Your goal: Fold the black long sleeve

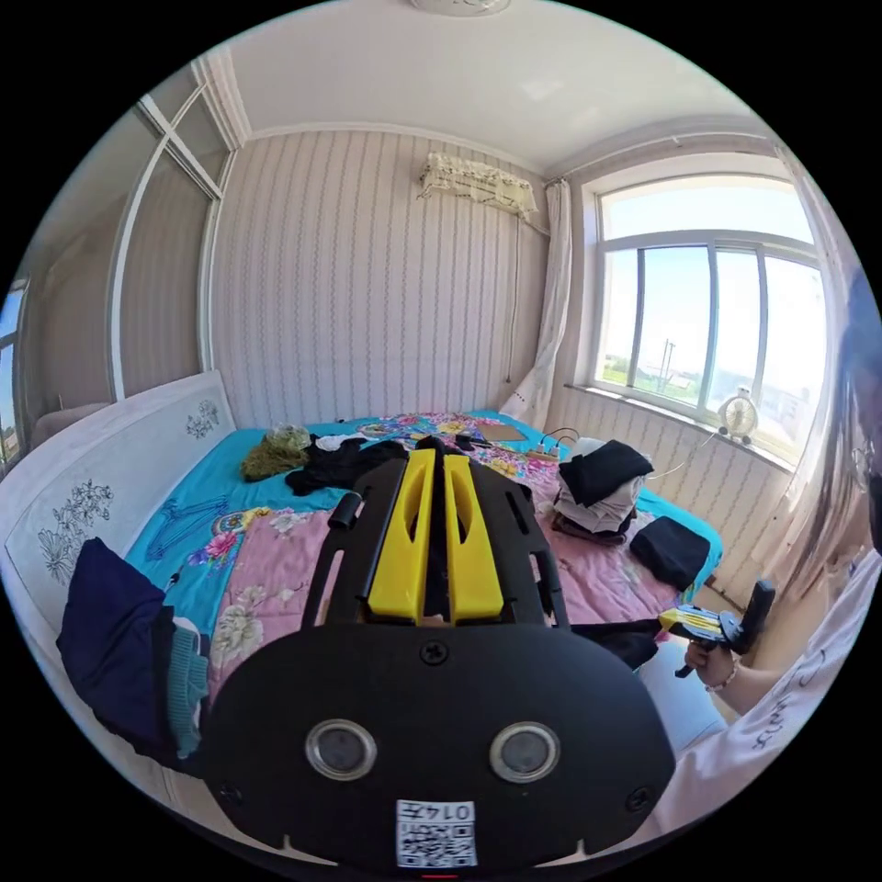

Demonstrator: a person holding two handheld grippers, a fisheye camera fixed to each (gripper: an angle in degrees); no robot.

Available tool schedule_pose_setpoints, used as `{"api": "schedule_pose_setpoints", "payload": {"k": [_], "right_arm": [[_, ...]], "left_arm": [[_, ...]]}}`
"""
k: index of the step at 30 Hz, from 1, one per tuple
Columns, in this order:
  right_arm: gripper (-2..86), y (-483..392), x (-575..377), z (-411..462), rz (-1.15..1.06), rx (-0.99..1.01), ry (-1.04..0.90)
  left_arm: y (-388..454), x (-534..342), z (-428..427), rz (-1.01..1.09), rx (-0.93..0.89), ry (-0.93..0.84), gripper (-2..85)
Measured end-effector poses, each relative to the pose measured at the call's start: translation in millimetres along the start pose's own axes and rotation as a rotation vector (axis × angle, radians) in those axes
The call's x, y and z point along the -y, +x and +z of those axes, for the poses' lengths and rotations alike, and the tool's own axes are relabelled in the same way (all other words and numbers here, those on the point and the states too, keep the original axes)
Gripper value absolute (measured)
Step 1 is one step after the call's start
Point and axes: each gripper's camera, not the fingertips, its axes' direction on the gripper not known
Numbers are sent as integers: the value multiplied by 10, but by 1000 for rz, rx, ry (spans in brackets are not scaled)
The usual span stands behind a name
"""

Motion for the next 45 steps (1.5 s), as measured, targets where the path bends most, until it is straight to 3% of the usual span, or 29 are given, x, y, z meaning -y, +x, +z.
{"api": "schedule_pose_setpoints", "payload": {"k": [4,6,8,11,17,23,27,29,32,38,45], "right_arm": [[-3,61,-127,-229,39,-140,-122],[-1,129,-222,-173,66,-162,-223],[3,258,-393,80,121,-214,-447],[15,308,-433,306,142,-316,-525],[113,134,-44,950,-109,-247,-411],[190,75,346,2049,-217,-84,-438],[158,102,260,2759,-208,-90,-631],[70,218,224,2926,-124,-103,-749],[14,293,411,2486,-78,-135,-582],[-2,616,683,1178,23,-280,-428],[0,1027,36,632,253,-456,-608]], "left_arm": [[-190,-260,177,-74,0,-96,-8],[-376,-685,563,-145,-56,-254,-7],[-430,-1074,827,-211,-121,-392,-7],[-245,-1523,974,-196,-190,-508,-7],[-31,-1690,688,-120,-241,-472,-6],[21,-1697,364,-52,-228,-482,-7],[43,-1682,152,-27,-235,-448,-7],[44,-1659,84,1,-202,-454,-7],[-2,-1611,-9,42,-155,-439,-7],[30,-1498,40,52,-274,-353,-9],[146,-1883,535,59,-257,-554,-7]]}}
